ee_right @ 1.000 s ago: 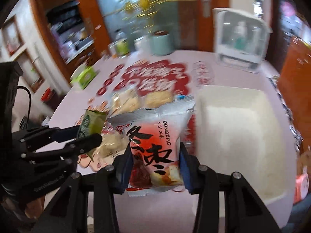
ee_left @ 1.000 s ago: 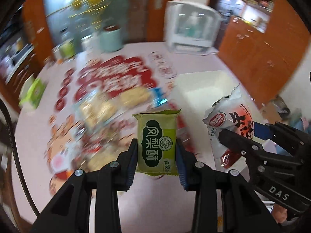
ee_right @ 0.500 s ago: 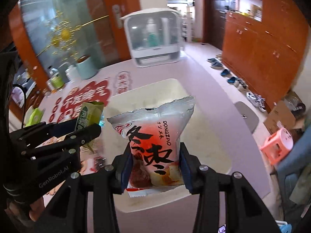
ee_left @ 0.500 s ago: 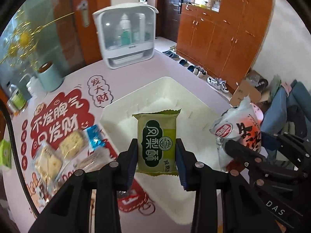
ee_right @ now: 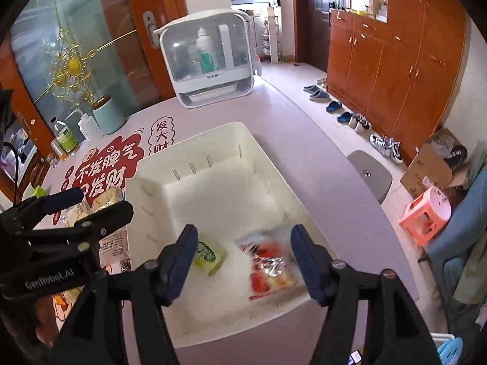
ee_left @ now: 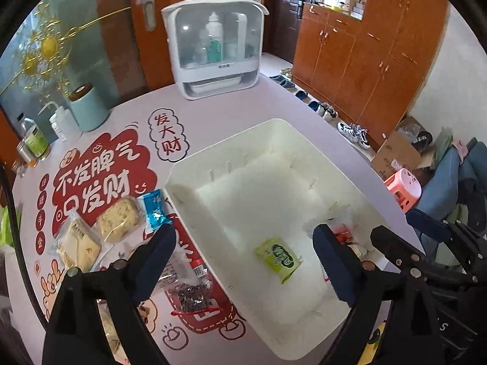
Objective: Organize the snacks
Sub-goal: 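Carry both packets into the white bin and open both tools, then move both tools back over the snack pile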
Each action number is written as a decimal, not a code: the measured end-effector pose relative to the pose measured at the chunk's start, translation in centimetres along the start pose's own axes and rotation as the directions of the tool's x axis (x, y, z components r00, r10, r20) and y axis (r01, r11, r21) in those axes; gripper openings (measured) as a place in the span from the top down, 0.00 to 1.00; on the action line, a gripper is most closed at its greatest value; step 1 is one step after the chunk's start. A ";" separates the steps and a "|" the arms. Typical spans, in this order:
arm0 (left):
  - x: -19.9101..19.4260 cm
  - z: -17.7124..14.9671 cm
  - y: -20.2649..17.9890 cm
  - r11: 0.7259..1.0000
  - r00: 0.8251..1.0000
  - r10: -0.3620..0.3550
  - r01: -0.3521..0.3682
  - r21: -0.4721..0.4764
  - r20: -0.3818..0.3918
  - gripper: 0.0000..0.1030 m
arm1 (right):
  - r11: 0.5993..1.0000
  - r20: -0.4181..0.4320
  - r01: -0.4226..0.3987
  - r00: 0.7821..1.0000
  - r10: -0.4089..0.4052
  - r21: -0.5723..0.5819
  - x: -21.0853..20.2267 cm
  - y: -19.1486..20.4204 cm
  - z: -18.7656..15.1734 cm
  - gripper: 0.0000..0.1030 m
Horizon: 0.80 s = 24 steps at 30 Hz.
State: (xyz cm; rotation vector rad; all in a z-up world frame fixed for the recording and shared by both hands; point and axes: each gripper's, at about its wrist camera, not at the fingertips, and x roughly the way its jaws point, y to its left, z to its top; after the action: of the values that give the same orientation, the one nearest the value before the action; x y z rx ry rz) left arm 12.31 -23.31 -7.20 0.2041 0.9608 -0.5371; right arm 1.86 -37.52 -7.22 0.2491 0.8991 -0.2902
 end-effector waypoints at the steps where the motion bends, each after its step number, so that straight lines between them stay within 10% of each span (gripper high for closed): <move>1: -0.5 -0.2 0.1 1.000 1.000 0.001 -0.001 -0.005 0.008 0.12 | 1.000 0.002 -0.006 1.000 0.006 -0.004 -0.1 0.2 0.0 0.37; 12: -7.6 -4.4 3.5 0.999 0.991 0.052 -0.050 -0.017 0.126 0.12 | 0.998 0.004 -0.056 0.998 0.056 -0.027 -2.6 3.5 -1.2 0.37; 24: -17.2 -11.0 15.8 0.957 0.965 0.217 -0.181 -0.226 0.148 0.11 | 0.984 0.104 -0.157 0.981 0.166 -0.085 -7.3 12.6 -2.2 0.37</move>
State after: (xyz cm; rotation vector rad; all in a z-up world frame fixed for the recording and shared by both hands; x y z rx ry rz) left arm 4.75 0.41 -0.33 0.0616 0.8115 -0.2591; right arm 0.33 -23.99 -1.59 0.2321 0.7736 -0.1175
